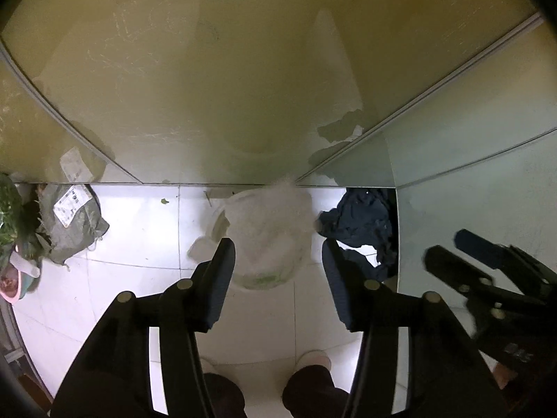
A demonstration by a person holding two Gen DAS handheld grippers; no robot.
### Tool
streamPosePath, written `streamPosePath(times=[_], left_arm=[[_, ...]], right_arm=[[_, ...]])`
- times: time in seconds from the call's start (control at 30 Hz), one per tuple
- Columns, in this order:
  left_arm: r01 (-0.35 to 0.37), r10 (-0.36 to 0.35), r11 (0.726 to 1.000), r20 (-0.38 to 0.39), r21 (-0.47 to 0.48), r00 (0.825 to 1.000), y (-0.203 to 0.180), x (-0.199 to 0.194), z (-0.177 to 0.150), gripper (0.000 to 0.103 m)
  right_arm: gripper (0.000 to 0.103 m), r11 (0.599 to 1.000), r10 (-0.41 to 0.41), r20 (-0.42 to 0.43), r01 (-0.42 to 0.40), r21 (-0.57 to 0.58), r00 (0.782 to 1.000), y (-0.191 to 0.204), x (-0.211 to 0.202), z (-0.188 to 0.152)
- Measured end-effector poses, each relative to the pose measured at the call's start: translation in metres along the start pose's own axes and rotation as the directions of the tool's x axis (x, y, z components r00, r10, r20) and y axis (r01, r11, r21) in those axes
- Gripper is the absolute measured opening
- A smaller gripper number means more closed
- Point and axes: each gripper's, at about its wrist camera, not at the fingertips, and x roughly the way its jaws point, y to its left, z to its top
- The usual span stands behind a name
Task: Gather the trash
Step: 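Open both grippers over the bin, dropping the tissue and box, then raise both tools back toward the remaining items on the mat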
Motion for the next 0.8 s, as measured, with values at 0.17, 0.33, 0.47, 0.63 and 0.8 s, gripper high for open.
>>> streamPosePath(times=[0.17,0.33,0.47,0.63,0.8], left_arm=[[-0.025,0.025,1.0,0.018,0.015,1.0,-0.009,-0.047,-0.003,0.051],[-0.055,0.053,0.998,0.058,0.035,0.997,-0.015,-0.115,-0.004,0.051],[-0.061,0.056,0.997,0.11,0.037,0.992,-0.022,-0.194,-0.003,0.051],[-0.058,0.046,0.997,0.211,0.049,0.976,-0.031,-0.3,0.003,0.051],[-0.057,0.024,0.994,0.332,0.089,0.943,-0.037,-0.4,0.012,0.051]], right_arm=[[0.058,1.0,0.011,0.023,-0.011,-0.001,1.0,0.009,-0.037,0.003],[0.058,1.0,0.024,0.054,-0.024,-0.015,0.998,0.022,-0.084,0.006],[0.058,0.999,0.028,0.098,-0.025,-0.037,0.995,0.043,-0.148,0.013],[0.058,0.999,0.022,0.173,-0.014,-0.049,0.985,0.068,-0.231,0.02],[0.058,0.999,-0.006,0.272,0.017,-0.038,0.962,0.098,-0.312,0.023]])
